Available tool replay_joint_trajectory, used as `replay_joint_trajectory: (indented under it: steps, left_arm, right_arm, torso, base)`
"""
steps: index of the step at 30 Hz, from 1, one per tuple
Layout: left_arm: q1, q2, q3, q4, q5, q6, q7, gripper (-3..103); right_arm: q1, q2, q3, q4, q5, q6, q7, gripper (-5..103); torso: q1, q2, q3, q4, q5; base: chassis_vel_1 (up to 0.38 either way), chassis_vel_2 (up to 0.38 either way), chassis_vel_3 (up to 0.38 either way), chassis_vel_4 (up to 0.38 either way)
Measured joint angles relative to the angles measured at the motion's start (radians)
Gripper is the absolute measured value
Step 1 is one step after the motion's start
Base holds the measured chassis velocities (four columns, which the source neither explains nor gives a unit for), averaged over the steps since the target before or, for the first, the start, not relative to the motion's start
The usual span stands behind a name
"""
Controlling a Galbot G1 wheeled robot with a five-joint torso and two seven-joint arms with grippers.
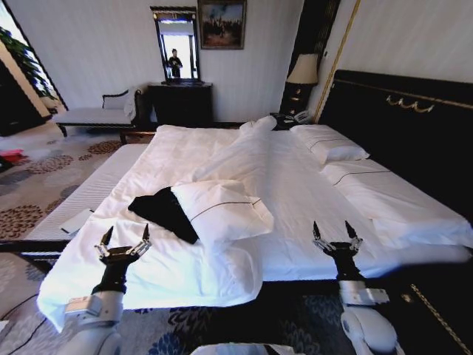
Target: Fold the clothes on the bed.
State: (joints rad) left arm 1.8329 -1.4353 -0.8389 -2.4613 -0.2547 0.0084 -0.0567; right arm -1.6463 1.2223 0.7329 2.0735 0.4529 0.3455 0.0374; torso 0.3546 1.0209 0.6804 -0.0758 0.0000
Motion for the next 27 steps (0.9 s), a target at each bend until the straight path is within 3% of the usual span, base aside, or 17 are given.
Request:
replay_joint_trajectory:
  steps: [2,3,4,7,8,10,12,13,16,17,21,27]
  left_arm:
    - [0.013,0.003,-0.025,-0.019,-0.007,0.001,-0.003,100]
    - [0.013,0.003,-0.025,-0.019,-0.007,0.001,-0.003,100]
    - [0.022,0.002,-0.036,-0.028,-0.009,0.001,-0.004,100]
    - [0.046,-0.007,-0.059,-0.041,-0.01,0.001,-0.007,100]
    - [0.046,-0.007,-0.059,-0.041,-0.01,0.001,-0.007,100]
    - [0.062,-0.017,-0.067,-0.041,-0.005,0.001,-0.007,100]
    - [0.077,-0.03,-0.076,-0.041,0.001,-0.001,-0.008,100]
    - [0.077,-0.03,-0.076,-0.041,0.001,-0.001,-0.008,100]
    - [0.094,-0.047,-0.095,-0.041,0.009,-0.007,-0.009,100]
    - [0.094,-0.047,-0.095,-0.041,0.009,-0.007,-0.009,100]
    - [0.105,-0.066,-0.117,-0.041,0.021,-0.014,-0.01,100]
    - [0.108,-0.079,-0.129,-0.041,0.028,-0.016,-0.01,100]
  right_arm:
    - [0.022,-0.063,-0.039,0.026,0.117,-0.069,0.042,100]
    - [0.022,-0.063,-0.039,0.026,0.117,-0.069,0.042,100]
    - [0.04,-0.099,-0.063,0.044,0.201,-0.111,0.078,100]
    - [0.124,-0.21,-0.133,0.111,0.578,-0.288,0.236,100]
    - [0.124,-0.21,-0.133,0.111,0.578,-0.288,0.236,100]
    - [0.196,-0.26,-0.154,0.123,0.804,-0.402,0.33,100]
    - [0.262,-0.291,-0.176,0.105,0.935,-0.46,0.368,100]
    - [0.262,-0.291,-0.176,0.105,0.935,-0.46,0.368,100]
    - [0.387,-0.315,-0.224,0.066,1.118,-0.52,0.431,100]
    - [0.387,-0.315,-0.224,0.066,1.118,-0.52,0.431,100]
    - [0.576,-0.313,-0.304,0.001,1.312,-0.585,0.505,100]
    - [0.721,-0.292,-0.4,-0.103,1.412,-0.686,0.603,100]
  torso:
    - [-0.001,0.0,0.0,0.0,0.0003]
    - [-0.001,0.0,0.0,0.0,0.0003]
    - [-0.001,0.0,0.0,0.0003,0.0001]
    - [-0.001,0.0,0.0,0.0006,0.0]
    - [-0.001,0.0,0.0,0.0006,0.0]
    - [0.0,0.0,0.0,0.0006,-0.0001]
    - [0.0,0.0,0.0,0.0004,-0.0001]
    - [0.0,0.0,0.0,0.0004,-0.0001]
    - [0.0,0.0,0.0,0.0001,0.0003]
    - [0.0,0.0,0.0,0.0001,0.0003]
    - [0.0,0.0,0.0,0.0005,0.0]
    - [0.0,0.0,0.0,0.0004,0.0001]
  base:
    - [0.0,0.0,0.0,0.0]
    - [0.0,0.0,0.0,0.0]
    - [0.0,0.0,0.0,0.0]
    - [0.0,0.0,0.0,0.0]
    - [0.0,0.0,0.0,0.0]
    - [0.0,0.0,0.0,0.0]
    - [0.0,0.0,0.0,0.0]
    - [0.0,0.0,0.0,0.0]
    - [0.0,0.0,0.0,0.0]
    - [0.0,0.0,0.0,0.0]
    - [0.0,0.0,0.0,0.0]
    - [0.0,0.0,0.0,0.0]
